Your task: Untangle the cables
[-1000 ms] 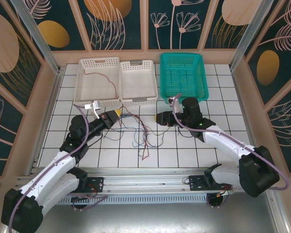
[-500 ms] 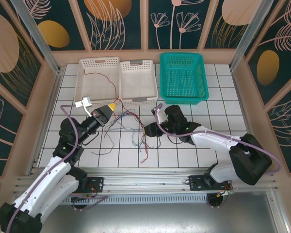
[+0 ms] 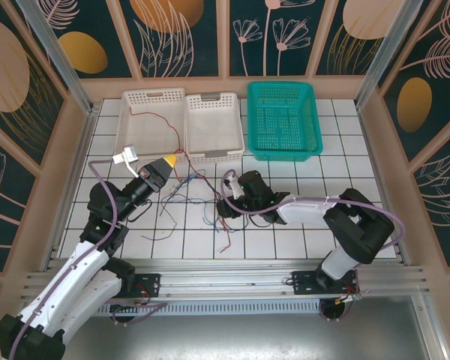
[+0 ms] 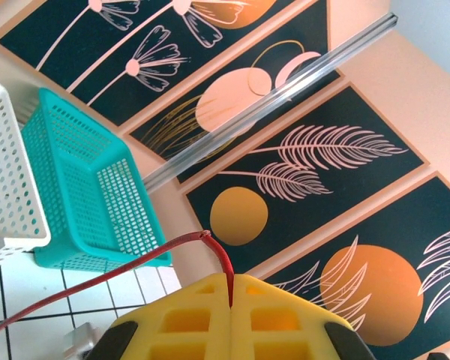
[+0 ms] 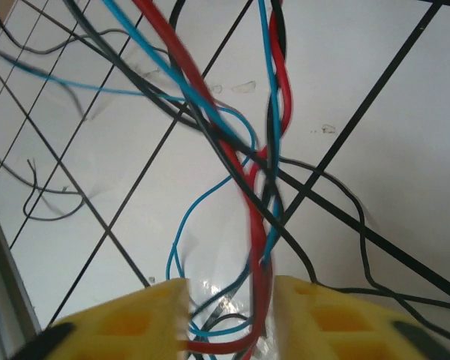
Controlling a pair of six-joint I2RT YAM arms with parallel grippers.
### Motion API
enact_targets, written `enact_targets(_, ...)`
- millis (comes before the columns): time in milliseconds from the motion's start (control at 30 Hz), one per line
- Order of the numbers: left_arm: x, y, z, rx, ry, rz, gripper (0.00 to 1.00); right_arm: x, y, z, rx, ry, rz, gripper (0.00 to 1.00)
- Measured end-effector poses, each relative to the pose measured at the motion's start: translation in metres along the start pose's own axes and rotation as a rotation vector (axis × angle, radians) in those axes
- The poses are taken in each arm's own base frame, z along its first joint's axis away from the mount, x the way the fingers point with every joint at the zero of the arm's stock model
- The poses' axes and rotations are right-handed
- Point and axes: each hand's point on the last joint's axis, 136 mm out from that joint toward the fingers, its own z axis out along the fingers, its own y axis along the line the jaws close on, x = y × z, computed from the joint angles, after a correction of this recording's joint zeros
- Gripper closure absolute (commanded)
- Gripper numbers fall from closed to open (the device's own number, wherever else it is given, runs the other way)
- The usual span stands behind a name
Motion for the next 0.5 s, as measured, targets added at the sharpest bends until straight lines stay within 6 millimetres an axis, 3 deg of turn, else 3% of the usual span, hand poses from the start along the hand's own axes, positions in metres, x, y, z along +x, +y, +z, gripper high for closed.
enact_targets(100, -0.006, -0.008, 0.0, 0.014, -0.018, 0.006, 1.0, -0.004, -0.002, 0.005, 0.025, -0.011, 0.0, 1.0)
enact_targets(500, -0.048, -0.067, -0.008, 0.06, -0.121, 0.126, 1.0, -0.011, -0.019, 0.005, 0.116, -0.049, 0.0, 1.0)
